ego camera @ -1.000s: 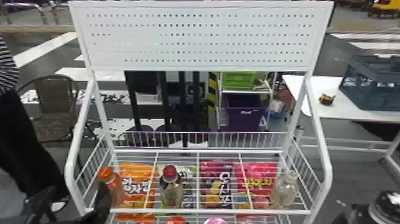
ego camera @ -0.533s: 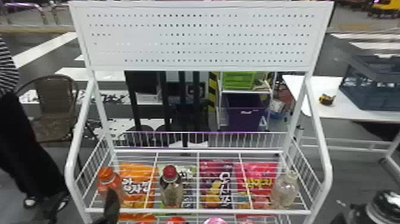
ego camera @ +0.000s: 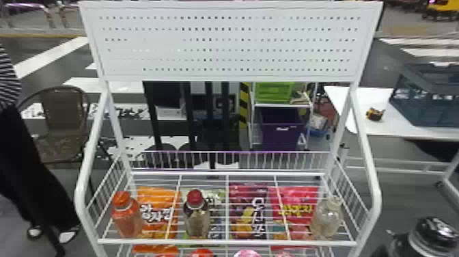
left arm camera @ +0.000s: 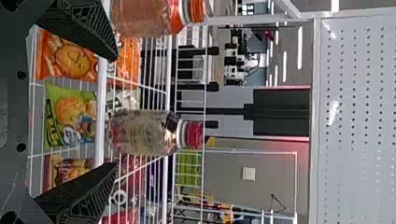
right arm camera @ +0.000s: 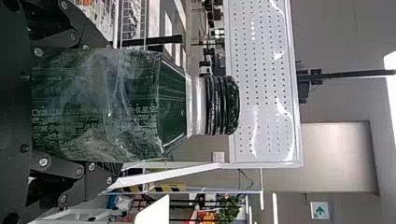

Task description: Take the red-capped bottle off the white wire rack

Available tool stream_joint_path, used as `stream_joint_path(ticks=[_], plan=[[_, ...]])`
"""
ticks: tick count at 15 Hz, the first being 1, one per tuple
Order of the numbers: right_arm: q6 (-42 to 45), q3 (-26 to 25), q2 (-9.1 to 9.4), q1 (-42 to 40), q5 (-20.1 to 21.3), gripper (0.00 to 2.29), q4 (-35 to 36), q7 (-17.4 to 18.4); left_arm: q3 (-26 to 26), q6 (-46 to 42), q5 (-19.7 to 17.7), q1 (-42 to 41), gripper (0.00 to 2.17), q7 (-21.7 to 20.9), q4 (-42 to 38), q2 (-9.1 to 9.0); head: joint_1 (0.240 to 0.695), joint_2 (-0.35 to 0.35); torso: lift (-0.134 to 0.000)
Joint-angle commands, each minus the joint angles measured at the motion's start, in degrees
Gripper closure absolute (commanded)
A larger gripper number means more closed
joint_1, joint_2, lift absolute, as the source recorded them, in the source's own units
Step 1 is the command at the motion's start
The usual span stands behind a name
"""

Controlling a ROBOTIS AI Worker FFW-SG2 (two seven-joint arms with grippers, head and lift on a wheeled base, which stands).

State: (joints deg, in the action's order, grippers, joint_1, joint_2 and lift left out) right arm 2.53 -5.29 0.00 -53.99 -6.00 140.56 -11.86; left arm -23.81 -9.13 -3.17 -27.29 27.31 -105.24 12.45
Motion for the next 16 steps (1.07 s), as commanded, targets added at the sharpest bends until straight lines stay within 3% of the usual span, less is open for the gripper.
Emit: stream_joint_path(ticks=[1,5,9,16], plan=[[0.0,-0.1,0.05,-0.2,0.0,1.22,0.0,0.0,-3.9,-0.4,-0.2,5.6,0.08,1.6,4.8,-0.32,0.499,0.000,0.000],[0.9,-0.2,0.05,-0.8,-0.4,1.22,-0.5,0.0,-4.4,0.1,-0.9,12.1,0.08,1.8,8.8,-1.73,0.499,0.000,0.000],[1.0,-0.2,0.05,-0.8,-0.4,1.22,-0.8,0.0,-4.1,2.1,-3.5,16.4,0.08,1.7,11.4,-1.99,0.499,0.000,0.000],[1.7,-0.3,0.05,-1.4,-0.4,1.21,-0.7,-0.1,-4.1,7.5,-4.7,21.9,0.08,0.1,15.7,-2.87,0.499,0.000,0.000]])
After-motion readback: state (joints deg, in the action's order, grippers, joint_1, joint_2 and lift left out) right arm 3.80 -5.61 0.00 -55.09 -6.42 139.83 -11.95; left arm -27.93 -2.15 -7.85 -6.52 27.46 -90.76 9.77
